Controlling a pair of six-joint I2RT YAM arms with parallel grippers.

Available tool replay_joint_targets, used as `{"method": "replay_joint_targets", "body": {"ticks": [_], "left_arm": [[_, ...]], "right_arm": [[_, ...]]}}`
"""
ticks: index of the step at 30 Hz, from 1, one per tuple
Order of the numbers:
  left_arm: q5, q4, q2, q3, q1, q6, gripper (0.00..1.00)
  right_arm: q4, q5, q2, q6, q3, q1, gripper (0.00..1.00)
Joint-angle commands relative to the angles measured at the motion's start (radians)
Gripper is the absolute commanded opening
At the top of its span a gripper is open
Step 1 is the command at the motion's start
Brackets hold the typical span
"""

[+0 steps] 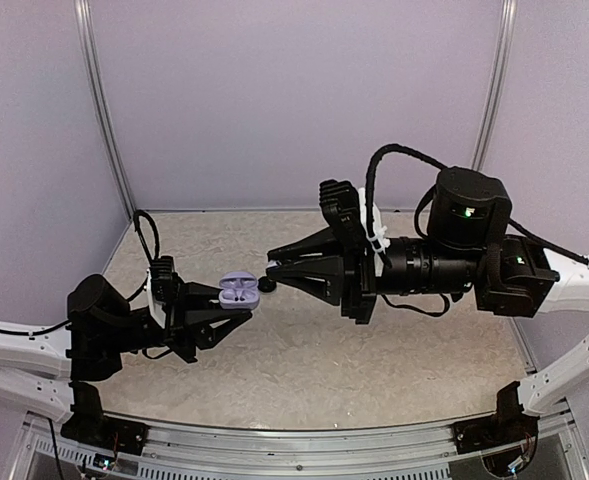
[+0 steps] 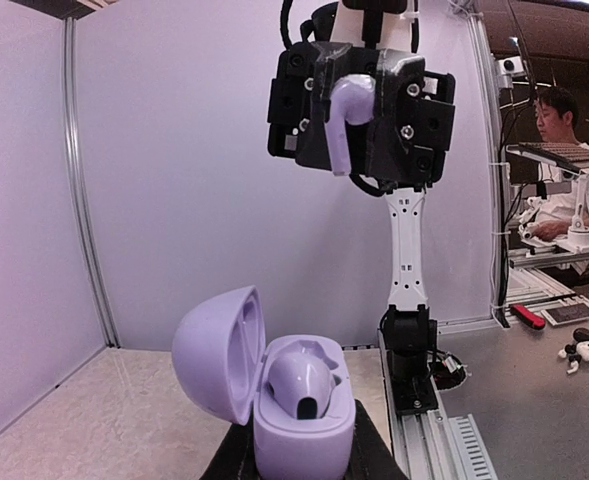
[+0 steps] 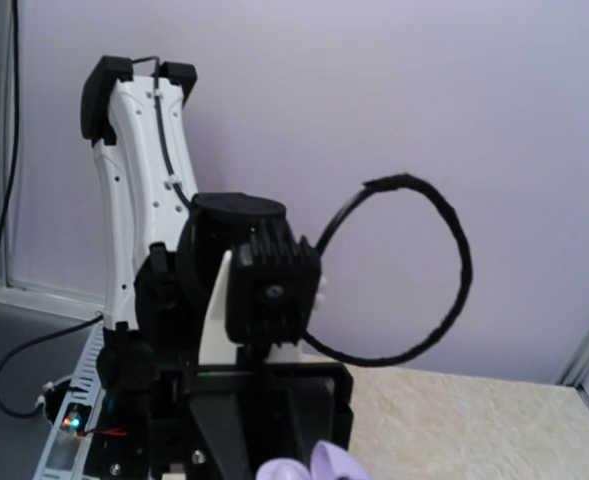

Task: Insert the wireless bluetooth earbuds into the charging case
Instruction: Place the right earbud in the right side groove of the charging case.

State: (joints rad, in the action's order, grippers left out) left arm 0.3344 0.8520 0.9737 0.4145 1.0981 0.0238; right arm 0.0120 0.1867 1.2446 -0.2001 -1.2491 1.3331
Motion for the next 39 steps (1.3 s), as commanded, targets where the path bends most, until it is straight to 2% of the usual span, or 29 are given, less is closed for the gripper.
{"method": "replay_joint_targets", "body": {"ticks": [1, 39], "left_arm": [[-0.012, 0.055, 0.0, 0.02, -0.007, -0.044, 0.08], [-0.059, 0.08, -0.013, 0.013, -0.009, -0.057, 0.08]], "right_arm": [[-0.095, 0.025, 0.022, -0.005, 0.021, 0.012, 0.14], [-0.161, -0.055, 0.145, -0.007, 0.018, 0.014, 0.13]]}}
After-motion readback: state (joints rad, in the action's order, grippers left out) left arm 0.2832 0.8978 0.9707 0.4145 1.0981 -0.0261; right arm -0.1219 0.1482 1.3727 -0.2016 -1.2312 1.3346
